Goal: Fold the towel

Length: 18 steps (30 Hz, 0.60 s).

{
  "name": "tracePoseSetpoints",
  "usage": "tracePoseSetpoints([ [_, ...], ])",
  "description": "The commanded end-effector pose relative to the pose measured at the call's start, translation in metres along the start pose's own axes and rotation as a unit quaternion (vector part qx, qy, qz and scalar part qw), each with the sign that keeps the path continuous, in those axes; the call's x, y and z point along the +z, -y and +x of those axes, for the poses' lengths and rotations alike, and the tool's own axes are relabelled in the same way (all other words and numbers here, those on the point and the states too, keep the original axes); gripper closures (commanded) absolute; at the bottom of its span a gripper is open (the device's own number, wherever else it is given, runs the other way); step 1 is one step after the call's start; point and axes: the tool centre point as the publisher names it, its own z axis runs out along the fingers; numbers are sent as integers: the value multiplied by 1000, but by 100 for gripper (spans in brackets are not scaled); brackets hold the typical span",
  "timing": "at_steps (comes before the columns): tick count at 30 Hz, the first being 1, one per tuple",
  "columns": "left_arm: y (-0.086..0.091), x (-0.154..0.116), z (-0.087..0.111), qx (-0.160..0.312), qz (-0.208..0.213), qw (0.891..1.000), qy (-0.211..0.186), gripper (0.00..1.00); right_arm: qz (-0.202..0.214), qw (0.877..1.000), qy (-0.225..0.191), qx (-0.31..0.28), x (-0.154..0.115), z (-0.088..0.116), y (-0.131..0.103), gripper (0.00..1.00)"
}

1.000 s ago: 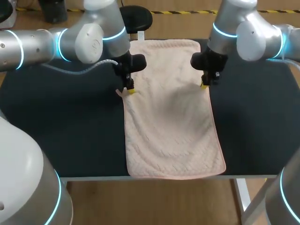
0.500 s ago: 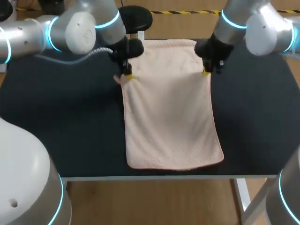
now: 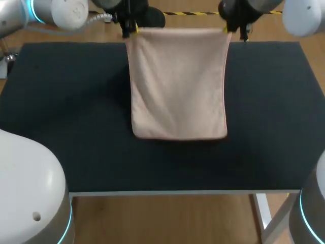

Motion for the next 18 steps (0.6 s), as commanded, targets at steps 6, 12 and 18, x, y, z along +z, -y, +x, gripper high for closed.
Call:
tracePoseSetpoints([
  [6, 19, -106, -60, 12, -12, 997, 82, 100, -3, 997, 71, -19, -101, -64, -15, 100],
  [12, 26, -138, -88, 22, -15, 991, 131, 100, -13, 991, 128, -25, -138, -94, -26, 100],
  [18, 32, -155, -85, 33, -12, 989, 141, 100, -15, 989, 143, -32, -151, -99, -35, 100],
])
